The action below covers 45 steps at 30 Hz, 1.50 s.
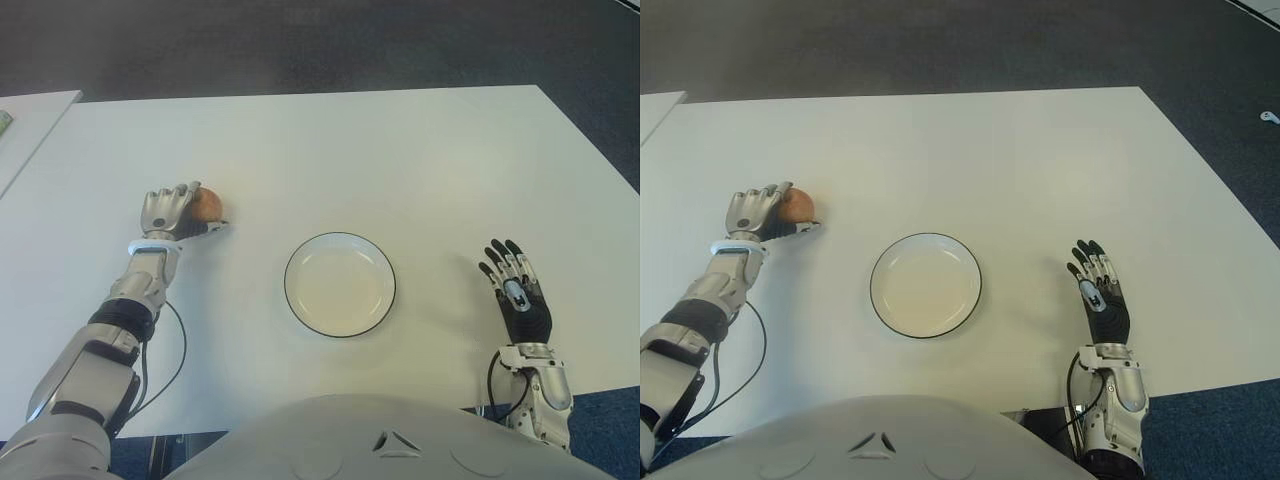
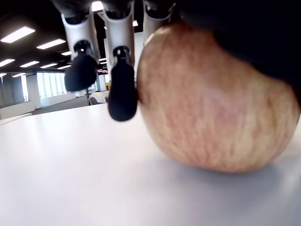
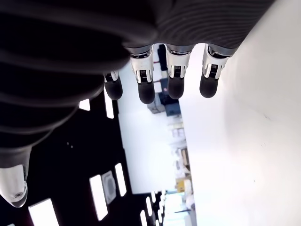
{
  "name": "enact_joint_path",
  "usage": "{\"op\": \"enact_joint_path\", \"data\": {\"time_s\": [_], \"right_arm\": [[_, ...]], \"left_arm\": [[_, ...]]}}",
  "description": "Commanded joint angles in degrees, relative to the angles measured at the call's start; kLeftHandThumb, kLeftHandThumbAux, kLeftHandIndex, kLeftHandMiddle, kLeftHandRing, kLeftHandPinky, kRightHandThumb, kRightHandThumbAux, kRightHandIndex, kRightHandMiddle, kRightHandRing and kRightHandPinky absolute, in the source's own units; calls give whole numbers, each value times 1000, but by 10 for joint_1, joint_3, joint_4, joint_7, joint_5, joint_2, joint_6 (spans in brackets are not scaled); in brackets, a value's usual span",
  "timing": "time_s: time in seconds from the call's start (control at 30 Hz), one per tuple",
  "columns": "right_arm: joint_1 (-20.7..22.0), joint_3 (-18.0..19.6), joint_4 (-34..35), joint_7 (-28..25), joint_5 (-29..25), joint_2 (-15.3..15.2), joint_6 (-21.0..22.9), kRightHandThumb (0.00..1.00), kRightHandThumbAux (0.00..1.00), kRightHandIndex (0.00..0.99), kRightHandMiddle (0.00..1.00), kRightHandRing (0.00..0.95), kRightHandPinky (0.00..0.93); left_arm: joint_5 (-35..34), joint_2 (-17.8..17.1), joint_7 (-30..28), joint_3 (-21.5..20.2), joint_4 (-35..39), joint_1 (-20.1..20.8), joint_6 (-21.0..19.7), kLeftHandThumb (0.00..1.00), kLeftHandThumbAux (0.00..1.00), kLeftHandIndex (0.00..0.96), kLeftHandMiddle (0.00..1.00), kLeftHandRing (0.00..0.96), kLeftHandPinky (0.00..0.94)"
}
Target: Put the apples into the plate.
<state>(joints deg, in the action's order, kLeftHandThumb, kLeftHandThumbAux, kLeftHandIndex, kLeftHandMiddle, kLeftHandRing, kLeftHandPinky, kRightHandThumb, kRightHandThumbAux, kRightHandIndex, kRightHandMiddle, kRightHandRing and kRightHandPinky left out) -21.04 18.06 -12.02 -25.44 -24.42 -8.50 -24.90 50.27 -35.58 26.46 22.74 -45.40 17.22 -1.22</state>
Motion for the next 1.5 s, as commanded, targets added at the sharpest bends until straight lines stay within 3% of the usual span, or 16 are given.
{"op": "enact_joint_path", "data": {"time_s": [0.03, 0.67, 1.17, 1.3, 1.5], "right_arm": [[-2, 0, -49, -9, -3, 10, 16, 124, 511, 9, 111, 55, 0], [22, 16, -90, -38, -12, 12, -4, 149, 503, 15, 120, 57, 0], [29, 21, -99, -48, -12, 13, -5, 147, 488, 23, 136, 63, 0], [30, 22, -102, -51, -11, 14, -8, 140, 486, 15, 129, 62, 0], [31, 25, -104, -55, -14, 16, -8, 146, 497, 18, 138, 75, 0]], "left_arm": [[-7, 20, -44, 32, -15, -64, 4, 851, 667, 399, 527, 810, 821], [-68, 30, -30, 14, 0, -74, 16, 854, 667, 401, 533, 837, 816], [-107, 38, -68, -4, 46, -91, -11, 846, 665, 424, 539, 789, 770], [-104, 35, -80, -2, 55, -94, -17, 739, 697, 439, 749, 780, 770], [-106, 35, -101, -4, 71, -100, -33, 712, 706, 443, 789, 765, 754]]}}
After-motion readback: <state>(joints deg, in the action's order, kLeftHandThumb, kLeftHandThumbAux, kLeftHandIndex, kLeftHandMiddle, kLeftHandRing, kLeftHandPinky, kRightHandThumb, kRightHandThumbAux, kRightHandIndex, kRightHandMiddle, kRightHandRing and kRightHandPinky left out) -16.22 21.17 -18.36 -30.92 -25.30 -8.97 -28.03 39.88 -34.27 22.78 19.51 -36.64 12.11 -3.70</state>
